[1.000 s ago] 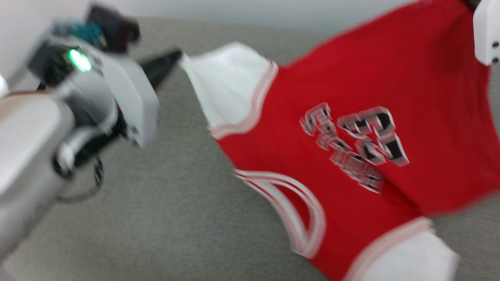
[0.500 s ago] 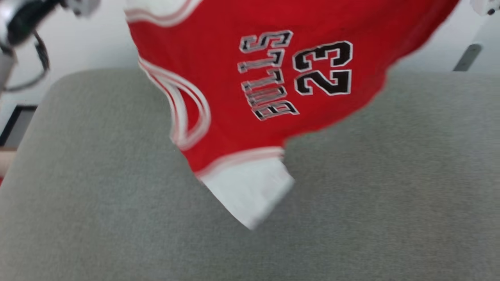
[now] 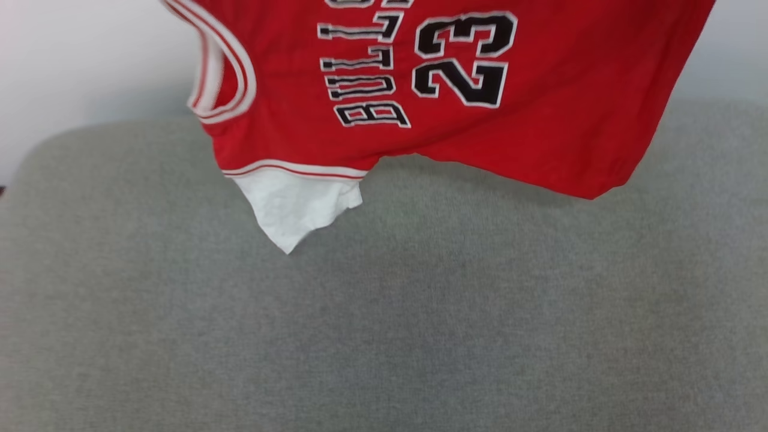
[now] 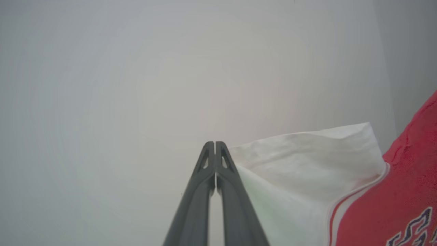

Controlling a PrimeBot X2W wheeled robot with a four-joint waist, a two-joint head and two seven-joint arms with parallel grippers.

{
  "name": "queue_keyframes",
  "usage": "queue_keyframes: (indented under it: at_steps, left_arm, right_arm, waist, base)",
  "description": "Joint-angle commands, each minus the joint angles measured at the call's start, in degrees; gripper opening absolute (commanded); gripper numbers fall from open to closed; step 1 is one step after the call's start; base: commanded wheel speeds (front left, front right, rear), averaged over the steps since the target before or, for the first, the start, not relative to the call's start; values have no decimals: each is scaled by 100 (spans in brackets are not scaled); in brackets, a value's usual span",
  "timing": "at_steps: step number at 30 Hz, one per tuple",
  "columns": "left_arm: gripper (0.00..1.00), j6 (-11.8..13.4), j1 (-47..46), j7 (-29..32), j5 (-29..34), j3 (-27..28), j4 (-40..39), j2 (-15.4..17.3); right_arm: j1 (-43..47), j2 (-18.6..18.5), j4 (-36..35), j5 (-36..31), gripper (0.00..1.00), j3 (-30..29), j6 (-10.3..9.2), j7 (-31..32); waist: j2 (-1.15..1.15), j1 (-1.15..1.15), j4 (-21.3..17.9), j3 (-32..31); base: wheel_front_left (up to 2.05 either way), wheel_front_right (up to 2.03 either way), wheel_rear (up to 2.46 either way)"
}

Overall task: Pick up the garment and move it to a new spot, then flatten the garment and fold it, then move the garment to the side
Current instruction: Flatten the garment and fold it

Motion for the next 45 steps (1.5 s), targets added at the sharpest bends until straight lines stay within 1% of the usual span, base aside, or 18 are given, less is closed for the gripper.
queue_keyframes:
  at_steps: [1, 4, 9, 11, 13, 17, 18, 19, 22, 23, 24, 26, 29, 32, 33, 39, 42, 45]
  left_arm:
    - [0, -11, -153, -75, 77, -49, 57, -9]
    - [0, -12, -478, -288, 124, -95, 206, -5]
    - [0, 9, -1121, -797, 485, -150, 557, -75]
    - [0, 99, -1386, -1110, 683, -180, 745, -156]
    - [0, 230, -1748, -1472, 896, -174, 918, -257]
    - [0, 488, -2372, -2282, 1229, -133, 1231, -504]
    - [0, 512, -2520, -2476, 1268, -112, 1264, -560]
    - [0, 588, -2637, -2631, 1300, -68, 1302, -611]
    - [0, 608, -2909, -2868, 1329, 92, 1188, -712]
    - [0, 608, -2909, -2868, 1329, 92, 1188, -712]
    - [0, 611, -2907, -2902, 1329, 159, 1088, -718]
    - [0, 673, -2796, -2915, 1356, 390, 689, -663]
    - [0, 744, -2159, -2910, 1429, 704, 173, -554]
    - [0, 635, -1565, -2915, 1434, 954, -64, -561]
    - [0, 608, -1351, -2917, 1399, 1036, -53, -577]
    - [0, 240, -284, -2915, 1314, 1185, 207, -794]
    - [0, 74, 94, -2918, 1170, 1070, 465, -858]
    - [0, -2, 484, -2728, 904, 722, 631, -907]
  right_arm:
    - [-102, -14, -28, -4, 0, -79, -6, -13]
    - [-297, -36, -33, -72, 0, -231, -6, -46]
    - [-683, 147, 180, -414, 0, -625, -6, -401]
    - [-865, 292, 375, -649, 0, -828, -6, -721]
    - [-1107, 458, 594, -962, 0, -1061, -6, -1195]
    - [-1549, 735, 1160, -1670, 0, -1607, -6, -2250]
    - [-1668, 771, 1292, -1862, 0, -1724, -6, -2409]
    - [-1743, 825, 1389, -2046, 0, -1858, -6, -2548]
    - [-1931, 899, 1507, -2588, 0, -2210, -6, -2699]
    - [-1931, 899, 1507, -2588, 0, -2210, -6, -2699]
    - [-1958, 911, 1502, -2742, 0, -2356, -6, -2724]
    - [-1887, 968, 1517, -3014, 0, -2579, -6, -2733]
    - [-1599, 1024, 1571, -3353, 0, -2854, -6, -2735]
    - [-1412, 1091, 1725, -3601, 0, -3063, -6, -2738]
    - [-1354, 1128, 1776, -3671, 0, -3110, -6, -2739]
    - [-942, 1204, 2133, -3873, 0, -3237, -6, -2739]
    - [-745, 1207, 2204, -3864, 0, -3241, -6, -2740]
    - [-478, 1201, 2271, -3818, 0, -3138, -6, -2740]
  waist:
    - [0, 0, -52, 453]
    - [0, 0, -96, 949]
    - [0, 0, -230, 1945]
    - [0, 0, -272, 2300]
    - [0, 0, -299, 2635]
    - [0, 0, -229, 3149]
    - [0, 0, -185, 3268]
    - [0, 0, -139, 3361]
    - [0, 0, 11, 3683]
    - [0, 0, 11, 3683]
    - [0, 0, 69, 3787]
    - [0, 0, 180, 3987]
    - [0, 0, 343, 4131]
    - [0, 0, 474, 4153]
    - [0, 0, 505, 4143]
    - [0, 0, 699, 3929]
    - [0, 0, 764, 3702]
    - [0, 0, 825, 3419]
  base:
    - [0, 0, 0]
    - [0, 0, 0]
    - [0, 0, 0]
    - [0, 0, 0]
    - [0, 0, 0]
    - [0, 0, 0]
    - [0, 0, 0]
    - [0, 0, 0]
    - [0, 0, 0]
    - [0, 0, 0]
    - [0, 0, 0]
    - [0, 0, 0]
    - [0, 0, 0]
    - [0, 0, 0]
    - [0, 0, 0]
    - [0, 0, 0]
    - [0, 0, 0]
    - [0, 0, 0]
